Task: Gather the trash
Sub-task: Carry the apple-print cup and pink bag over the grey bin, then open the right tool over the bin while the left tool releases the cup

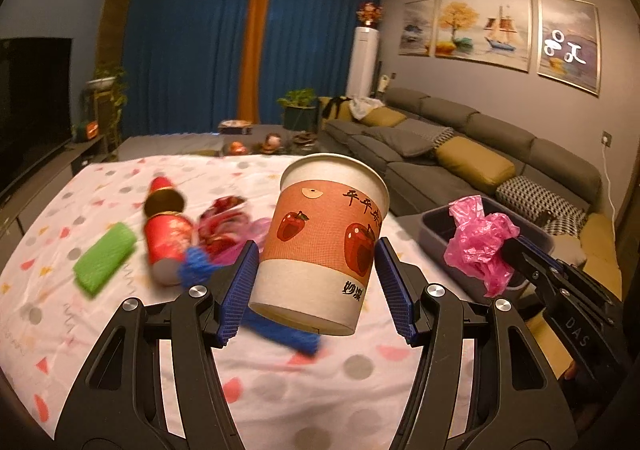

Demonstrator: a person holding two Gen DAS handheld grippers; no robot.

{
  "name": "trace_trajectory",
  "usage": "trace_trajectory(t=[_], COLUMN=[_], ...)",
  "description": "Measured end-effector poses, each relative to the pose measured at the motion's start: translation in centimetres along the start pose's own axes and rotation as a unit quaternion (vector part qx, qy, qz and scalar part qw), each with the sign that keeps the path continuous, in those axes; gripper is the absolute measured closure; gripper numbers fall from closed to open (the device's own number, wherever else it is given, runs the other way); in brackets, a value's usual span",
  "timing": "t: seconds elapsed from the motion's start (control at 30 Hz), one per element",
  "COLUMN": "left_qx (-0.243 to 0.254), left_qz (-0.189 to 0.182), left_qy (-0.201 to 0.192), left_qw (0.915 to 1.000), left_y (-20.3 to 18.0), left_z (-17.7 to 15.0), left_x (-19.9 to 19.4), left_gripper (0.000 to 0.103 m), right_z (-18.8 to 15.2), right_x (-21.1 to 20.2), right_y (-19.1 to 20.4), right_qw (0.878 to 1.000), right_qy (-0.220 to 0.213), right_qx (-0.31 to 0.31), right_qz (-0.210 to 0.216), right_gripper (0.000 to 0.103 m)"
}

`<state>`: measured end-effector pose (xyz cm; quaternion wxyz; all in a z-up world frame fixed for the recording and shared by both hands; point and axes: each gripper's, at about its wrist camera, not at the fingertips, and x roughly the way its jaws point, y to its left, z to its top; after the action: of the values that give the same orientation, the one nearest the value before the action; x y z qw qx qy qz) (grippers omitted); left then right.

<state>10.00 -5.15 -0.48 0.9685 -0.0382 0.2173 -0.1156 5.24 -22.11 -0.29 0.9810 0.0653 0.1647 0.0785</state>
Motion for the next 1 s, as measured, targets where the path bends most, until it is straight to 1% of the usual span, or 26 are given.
trace_trajectory(t=[0.1, 0.3, 0.5, 0.6, 0.7, 0.87, 1.0], left_qx=[0.010, 0.028, 0.039, 0.046, 0.054, 0.055, 0.059], left_qz=[-0.018, -0.059, -0.110, -0.134, -0.148, -0.167, -0.173], left_qy=[-0.001, -0.004, 0.001, 0.008, 0.013, 0.027, 0.037], left_qw=[0.9998, 0.9978, 0.9931, 0.9899, 0.9875, 0.9840, 0.9824], left_y=[-1.9, -5.9, -10.4, -12.8, -14.4, -15.7, -16.6], left_z=[0.6, 1.9, 2.8, 3.1, 3.1, 2.8, 2.4], left_x=[1.1, 3.5, 6.2, 7.9, 9.3, 11.4, 12.8], left_gripper=[0.045, 0.045, 0.045, 0.045, 0.045, 0.045, 0.045], right_z=[0.2, 0.9, 1.0, 0.7, 0.2, -0.1, -0.2], right_x=[0.0, 0.1, 0.8, 1.1, 1.3, 1.9, 2.3], right_y=[-1.5, -6.2, -10.3, -11.7, -12.4, -13.1, -13.5], right_qw=[1.000, 0.996, 0.991, 0.990, 0.989, 0.988, 0.987], right_qy=[-0.006, -0.023, -0.026, -0.022, -0.020, -0.018, -0.016], right_qx=[0.003, 0.017, 0.041, 0.049, 0.052, 0.056, 0.060], right_qz=[-0.023, -0.082, -0.121, -0.131, -0.135, -0.143, -0.147], right_gripper=[0.093, 0.093, 0.093, 0.093, 0.093, 0.093, 0.093])
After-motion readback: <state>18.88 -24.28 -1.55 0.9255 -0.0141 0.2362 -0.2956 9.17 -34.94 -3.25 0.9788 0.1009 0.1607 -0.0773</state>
